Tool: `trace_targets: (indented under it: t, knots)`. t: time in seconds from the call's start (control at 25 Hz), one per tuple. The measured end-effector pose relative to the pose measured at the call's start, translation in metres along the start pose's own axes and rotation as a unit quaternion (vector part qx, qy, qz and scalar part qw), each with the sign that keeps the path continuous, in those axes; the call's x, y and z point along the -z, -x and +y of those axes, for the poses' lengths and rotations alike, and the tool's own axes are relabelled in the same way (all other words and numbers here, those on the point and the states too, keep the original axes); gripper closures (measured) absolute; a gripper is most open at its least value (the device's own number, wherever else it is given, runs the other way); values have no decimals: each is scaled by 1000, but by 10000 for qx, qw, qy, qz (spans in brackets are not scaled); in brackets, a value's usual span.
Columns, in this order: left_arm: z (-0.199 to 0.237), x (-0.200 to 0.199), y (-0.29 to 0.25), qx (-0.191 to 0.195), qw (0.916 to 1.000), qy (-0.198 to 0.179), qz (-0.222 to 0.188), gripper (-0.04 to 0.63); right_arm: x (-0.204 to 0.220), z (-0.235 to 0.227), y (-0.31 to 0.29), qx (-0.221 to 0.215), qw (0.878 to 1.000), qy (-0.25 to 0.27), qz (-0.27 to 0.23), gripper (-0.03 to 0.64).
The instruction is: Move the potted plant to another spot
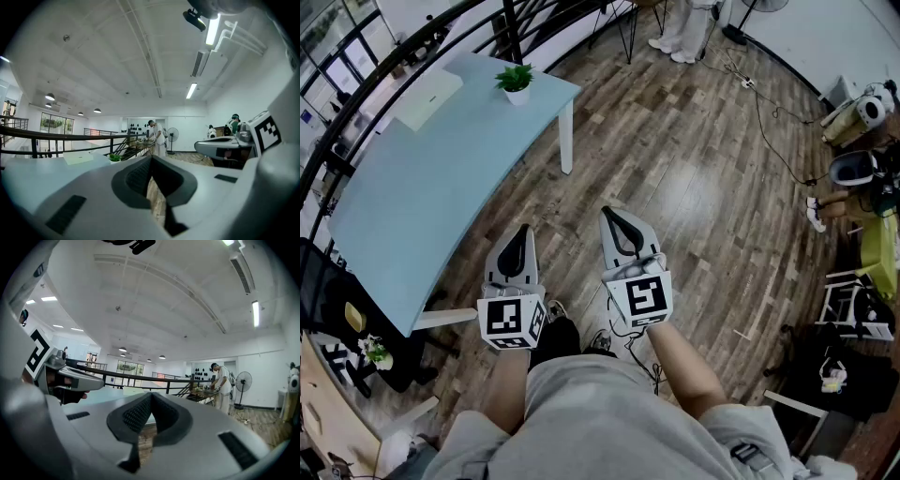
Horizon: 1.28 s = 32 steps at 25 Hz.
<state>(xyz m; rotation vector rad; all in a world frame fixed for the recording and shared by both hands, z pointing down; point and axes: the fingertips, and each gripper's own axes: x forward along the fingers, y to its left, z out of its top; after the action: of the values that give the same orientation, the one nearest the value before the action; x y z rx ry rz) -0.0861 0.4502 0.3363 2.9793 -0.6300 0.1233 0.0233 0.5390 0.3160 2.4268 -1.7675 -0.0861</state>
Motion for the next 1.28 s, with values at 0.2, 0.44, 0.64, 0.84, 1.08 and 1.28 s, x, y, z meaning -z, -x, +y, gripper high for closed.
trace_targets:
  t: [0.2, 0.44, 0.64, 0.84, 1.08, 1.28]
  knots:
    - [20, 17, -10, 186, 9997, 48, 168, 583, 11, 18, -15, -249, 9997, 44, 73, 612]
    - [27, 43, -11, 655, 9963, 254, 500, 583, 52, 32, -11, -279, 9959, -433, 745, 594]
    - [45, 47, -24, 834, 9948, 261, 523, 583, 65, 33, -26, -154, 9953, -275, 911, 532]
    - [57, 48, -40, 955, 9938, 154, 547, 583, 73, 34, -46, -93, 9939, -593, 924, 471]
    - [68, 64, -54, 850, 9933, 326, 714, 583, 81, 33, -82, -309, 9931, -592, 963, 417]
    - [94, 60, -88, 492, 9956, 257, 761, 583, 87, 14, -127, -572, 9922, -641, 898, 393]
